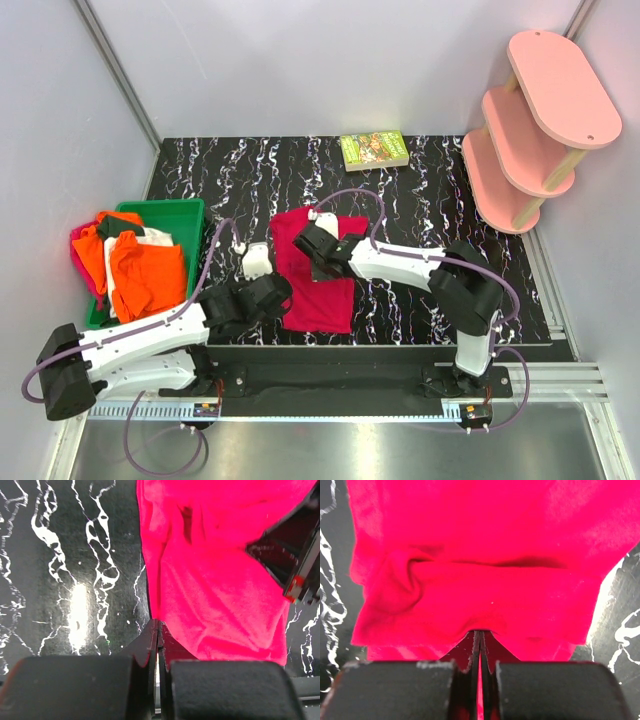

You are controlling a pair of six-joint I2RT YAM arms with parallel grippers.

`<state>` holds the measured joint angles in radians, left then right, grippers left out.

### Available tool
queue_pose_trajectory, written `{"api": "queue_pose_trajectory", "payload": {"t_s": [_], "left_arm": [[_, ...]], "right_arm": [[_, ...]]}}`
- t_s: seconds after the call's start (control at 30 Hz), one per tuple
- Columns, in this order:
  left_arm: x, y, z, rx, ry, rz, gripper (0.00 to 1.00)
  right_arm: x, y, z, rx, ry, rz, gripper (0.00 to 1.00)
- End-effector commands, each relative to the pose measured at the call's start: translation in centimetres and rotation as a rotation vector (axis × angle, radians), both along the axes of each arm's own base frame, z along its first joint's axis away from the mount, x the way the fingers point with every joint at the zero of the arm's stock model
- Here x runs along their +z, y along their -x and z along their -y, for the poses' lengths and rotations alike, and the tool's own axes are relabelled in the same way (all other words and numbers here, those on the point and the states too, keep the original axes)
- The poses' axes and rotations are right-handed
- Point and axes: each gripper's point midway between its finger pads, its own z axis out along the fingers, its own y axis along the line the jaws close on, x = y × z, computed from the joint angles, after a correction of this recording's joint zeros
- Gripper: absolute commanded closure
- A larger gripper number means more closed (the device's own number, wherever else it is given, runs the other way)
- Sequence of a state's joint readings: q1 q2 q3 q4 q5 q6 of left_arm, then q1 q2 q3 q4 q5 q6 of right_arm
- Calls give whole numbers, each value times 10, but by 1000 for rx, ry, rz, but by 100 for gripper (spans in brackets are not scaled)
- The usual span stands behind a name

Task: Fold and stack the t-shirts
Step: Fold the folded rectangular tshirt in 1/3 of the way

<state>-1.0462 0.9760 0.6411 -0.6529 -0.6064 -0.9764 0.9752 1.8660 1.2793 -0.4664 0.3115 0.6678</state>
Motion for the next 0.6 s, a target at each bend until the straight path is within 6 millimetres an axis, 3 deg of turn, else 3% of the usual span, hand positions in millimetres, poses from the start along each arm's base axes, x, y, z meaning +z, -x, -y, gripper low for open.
{"api": "queue_pose_trajectory", "payload": {"t_s": [0.0,0.23,0.57], "left_arm": [[7,-6,24,-24,107,25,100],[1,-3,27,-43,102,4,100],[-3,-1,26,-53,94,-4,100]], "right_arm": [[12,-20,-14,-35,-54,38,100],[16,-41,-8,-85,-53,55,100],[28,-102,3,-163,-63,108,100]]}}
